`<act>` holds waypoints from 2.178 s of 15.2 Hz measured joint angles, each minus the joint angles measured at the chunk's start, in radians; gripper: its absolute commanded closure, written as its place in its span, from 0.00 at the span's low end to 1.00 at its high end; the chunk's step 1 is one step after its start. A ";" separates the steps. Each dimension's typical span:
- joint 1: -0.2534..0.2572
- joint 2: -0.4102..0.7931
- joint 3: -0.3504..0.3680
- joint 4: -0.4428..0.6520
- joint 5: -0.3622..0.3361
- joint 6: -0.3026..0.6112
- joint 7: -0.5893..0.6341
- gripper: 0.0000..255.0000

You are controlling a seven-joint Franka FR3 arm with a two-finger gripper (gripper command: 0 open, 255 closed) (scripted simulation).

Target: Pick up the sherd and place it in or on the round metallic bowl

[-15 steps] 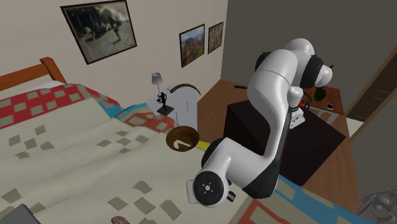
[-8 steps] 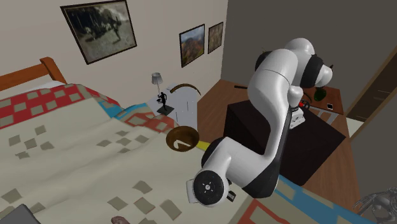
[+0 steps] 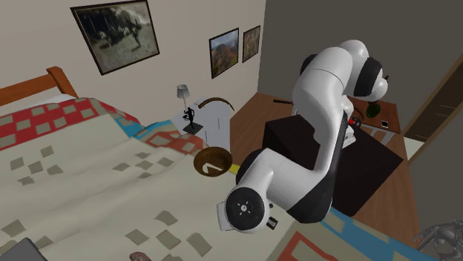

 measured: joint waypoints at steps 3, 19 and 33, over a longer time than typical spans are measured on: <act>0.000 -0.012 0.000 0.018 0.001 -0.030 -0.006 1.00; -0.076 -0.143 -0.019 -0.051 -0.012 -0.076 -0.101 1.00; -0.273 -0.175 -0.098 -0.073 -0.067 -0.025 -0.352 1.00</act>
